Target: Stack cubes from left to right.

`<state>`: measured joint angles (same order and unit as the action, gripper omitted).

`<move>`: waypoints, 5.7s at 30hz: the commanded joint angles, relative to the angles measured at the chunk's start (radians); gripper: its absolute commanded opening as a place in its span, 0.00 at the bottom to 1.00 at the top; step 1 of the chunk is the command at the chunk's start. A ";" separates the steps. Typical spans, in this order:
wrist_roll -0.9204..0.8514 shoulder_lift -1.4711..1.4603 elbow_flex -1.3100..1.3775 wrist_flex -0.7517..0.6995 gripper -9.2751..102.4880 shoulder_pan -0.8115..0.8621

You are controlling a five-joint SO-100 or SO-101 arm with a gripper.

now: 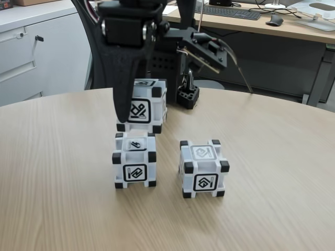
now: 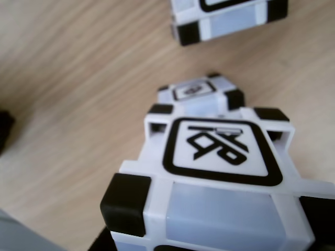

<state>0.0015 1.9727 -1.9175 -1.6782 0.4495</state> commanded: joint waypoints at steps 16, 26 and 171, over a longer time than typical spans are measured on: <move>0.071 0.052 0.037 0.003 0.08 -0.127; 0.058 0.051 0.037 0.005 0.08 -0.209; 0.117 0.173 -0.067 0.048 0.50 -0.469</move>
<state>0.1104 2.1859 -1.9880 -1.6414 -0.0261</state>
